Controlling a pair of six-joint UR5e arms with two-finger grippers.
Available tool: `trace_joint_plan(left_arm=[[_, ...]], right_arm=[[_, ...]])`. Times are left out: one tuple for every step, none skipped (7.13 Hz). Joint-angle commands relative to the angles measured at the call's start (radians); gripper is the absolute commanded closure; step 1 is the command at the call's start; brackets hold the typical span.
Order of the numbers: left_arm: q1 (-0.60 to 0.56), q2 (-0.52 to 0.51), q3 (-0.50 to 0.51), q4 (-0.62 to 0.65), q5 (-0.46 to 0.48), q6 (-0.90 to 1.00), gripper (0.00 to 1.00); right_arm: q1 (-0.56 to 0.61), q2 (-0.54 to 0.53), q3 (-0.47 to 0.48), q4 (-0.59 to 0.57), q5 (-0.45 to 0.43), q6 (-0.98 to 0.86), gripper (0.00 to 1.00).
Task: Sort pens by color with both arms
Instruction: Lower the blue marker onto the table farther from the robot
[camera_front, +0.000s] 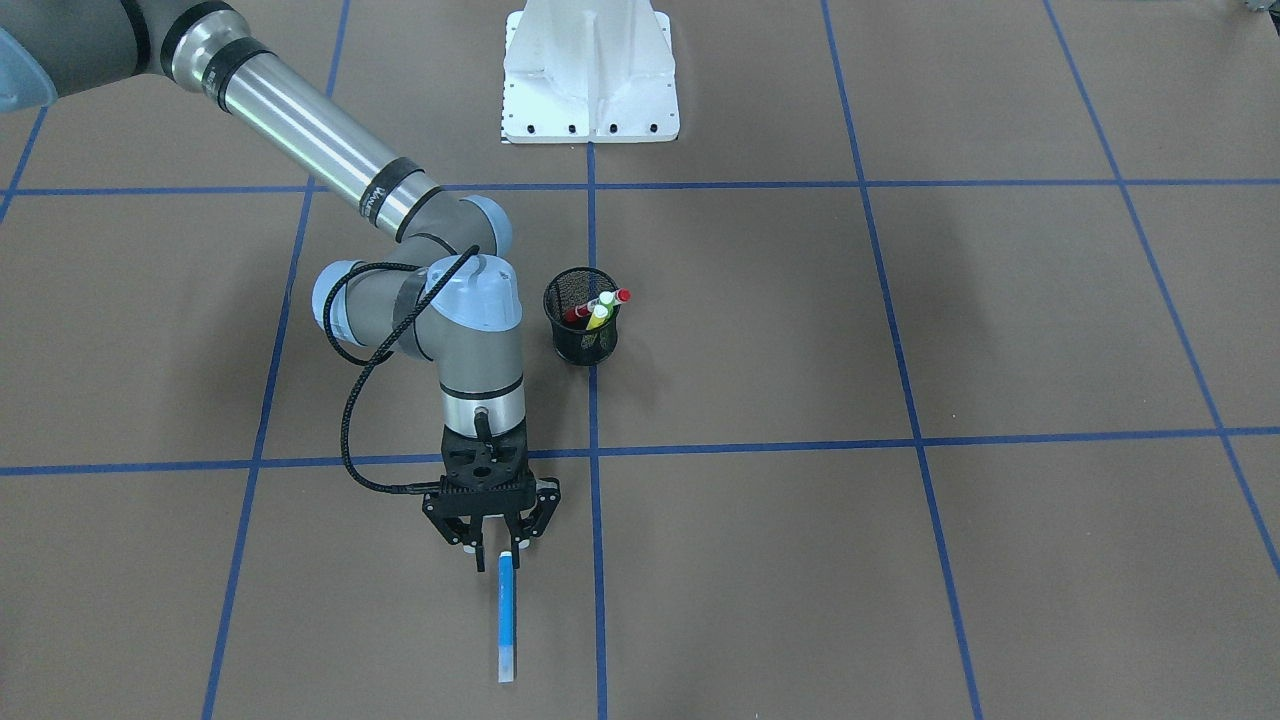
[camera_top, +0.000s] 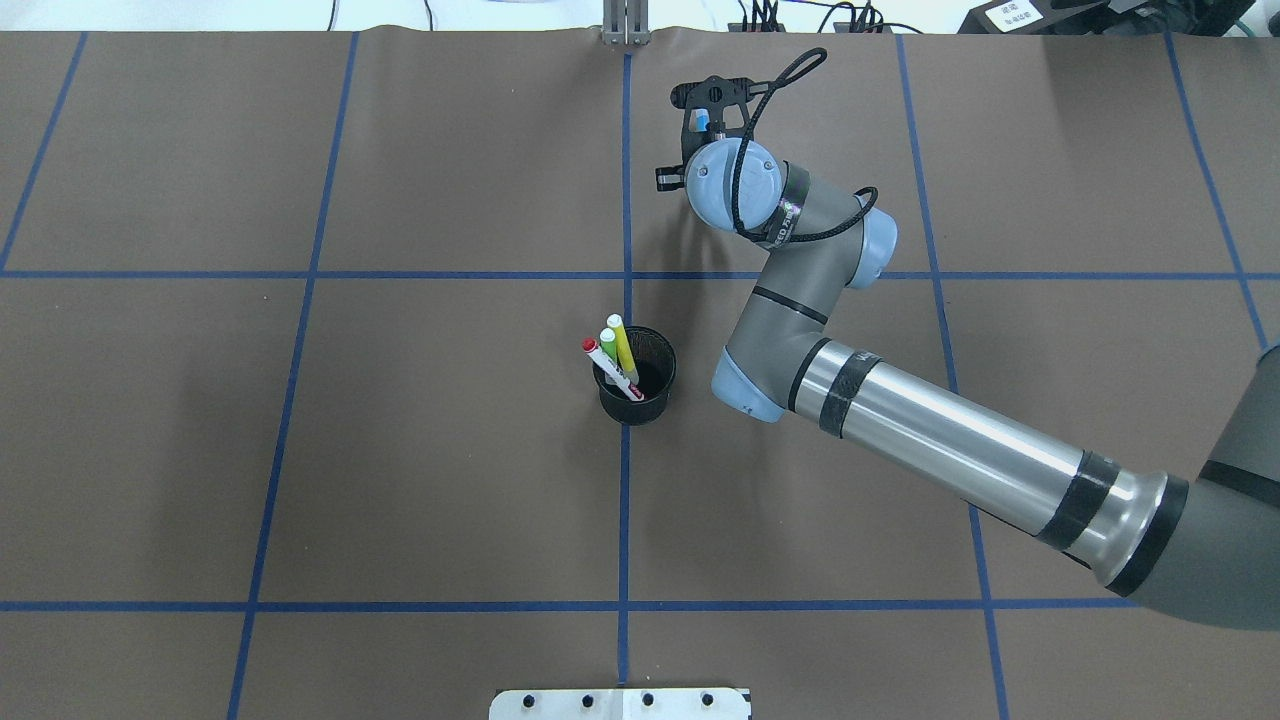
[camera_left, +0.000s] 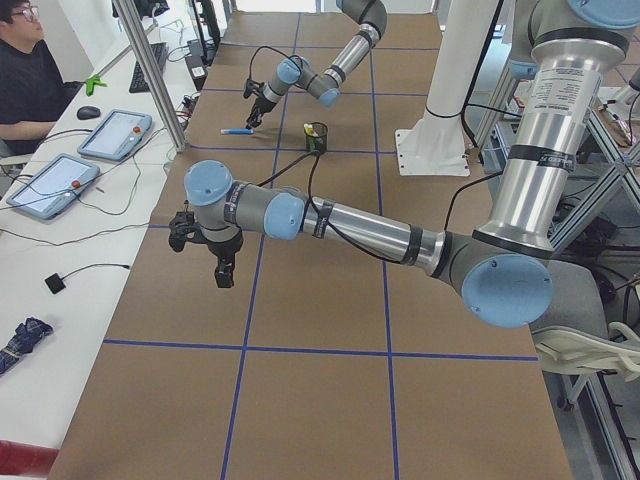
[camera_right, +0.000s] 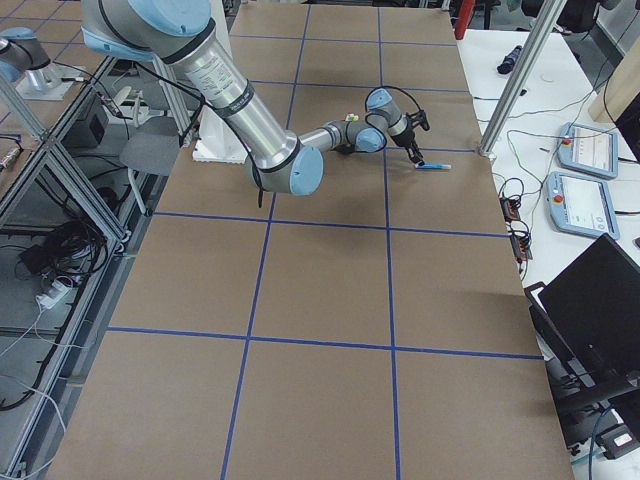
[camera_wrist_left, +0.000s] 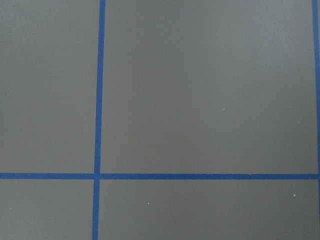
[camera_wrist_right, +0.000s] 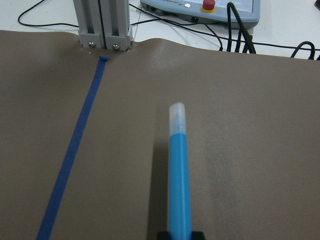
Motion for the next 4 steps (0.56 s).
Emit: trace_joint_plan(left_arm=[[0.000,-0.004,0.000,0.002,0.000,-0.001,0.00],[0.001,-0.018,0.000,0.005,0.000,-0.001,0.00],[0.004,-0.067,0.002,0.014,-0.005,-0.013,0.00],[0.071,-0.141,0.002,0.018,-0.033,-0.092,0.00]], right_arm=[[0.001,0.003,0.004,0.001,0.012,-0.011,0.00],[0.012,0.007,0.015,-0.001,0.058,-0.018,0.00],[0.061,0.011,0.047,-0.005,0.154,-0.031,0.00],[0.134,0.011,0.058,-0.013,0.299,-0.072,0.00]])
